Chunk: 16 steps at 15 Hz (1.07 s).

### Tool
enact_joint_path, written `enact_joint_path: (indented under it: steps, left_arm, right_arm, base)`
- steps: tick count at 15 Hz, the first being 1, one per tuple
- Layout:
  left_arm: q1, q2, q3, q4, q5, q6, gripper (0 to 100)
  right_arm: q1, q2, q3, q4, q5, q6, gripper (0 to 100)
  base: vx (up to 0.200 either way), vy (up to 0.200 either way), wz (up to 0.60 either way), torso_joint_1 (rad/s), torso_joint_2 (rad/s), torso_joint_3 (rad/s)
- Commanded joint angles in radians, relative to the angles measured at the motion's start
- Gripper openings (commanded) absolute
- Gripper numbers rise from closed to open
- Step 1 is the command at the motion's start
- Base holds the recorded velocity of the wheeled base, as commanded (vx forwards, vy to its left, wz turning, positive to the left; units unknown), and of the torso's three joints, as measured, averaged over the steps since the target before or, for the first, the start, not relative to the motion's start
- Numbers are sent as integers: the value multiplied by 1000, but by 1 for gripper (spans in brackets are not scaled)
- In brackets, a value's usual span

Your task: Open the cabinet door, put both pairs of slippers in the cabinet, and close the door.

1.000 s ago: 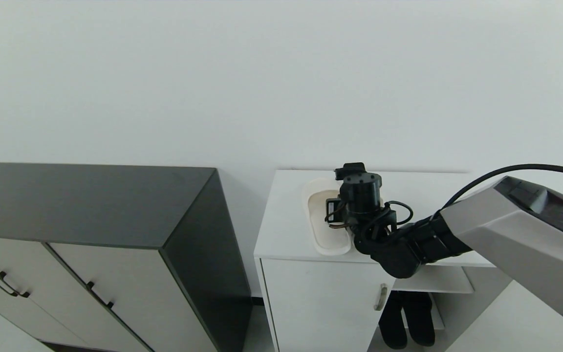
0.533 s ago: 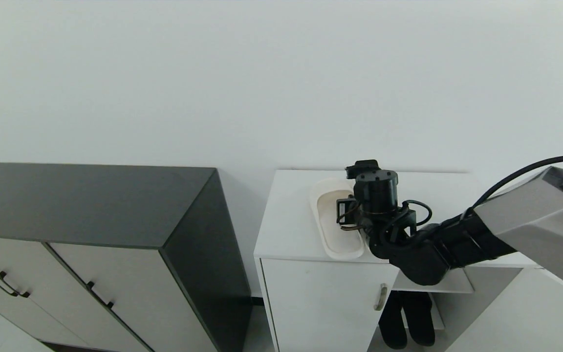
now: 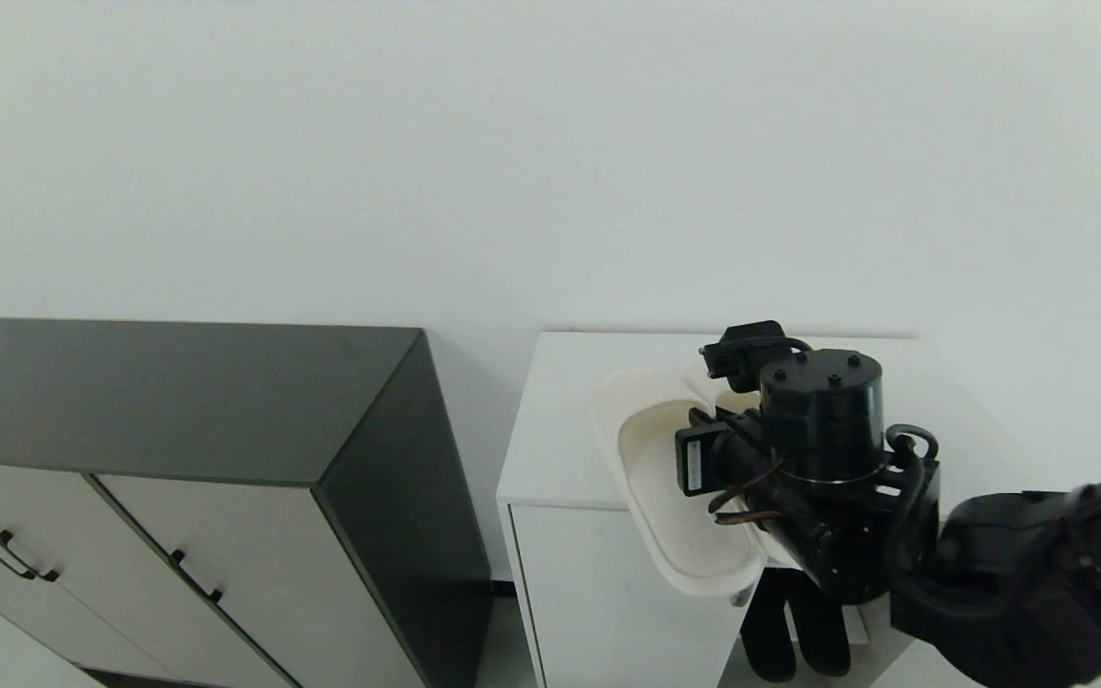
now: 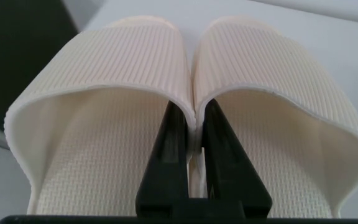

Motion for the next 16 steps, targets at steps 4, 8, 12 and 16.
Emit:
enact_joint_path:
  steps: [4, 8, 12, 16]
  left_arm:
    - [0, 1, 0, 0, 0, 0, 0]
    - [0, 1, 0, 0, 0, 0, 0]
    - [0, 1, 0, 0, 0, 3, 0]
    - [0, 1, 0, 0, 0, 3, 0]
  right_arm:
    - [32, -63, 25, 2, 0, -1, 0]
    - [32, -57, 27, 2, 0, -1, 0]
    - [34, -55, 31, 2, 0, -1, 0]
    - [35, -49, 31, 2, 0, -1, 0]
  base:
    - [0, 0, 0, 0, 0, 0]
    - [0, 0, 0, 0, 0, 0]
    - [0, 0, 0, 0, 0, 0]
    - [0, -200, 0, 1, 1, 2]
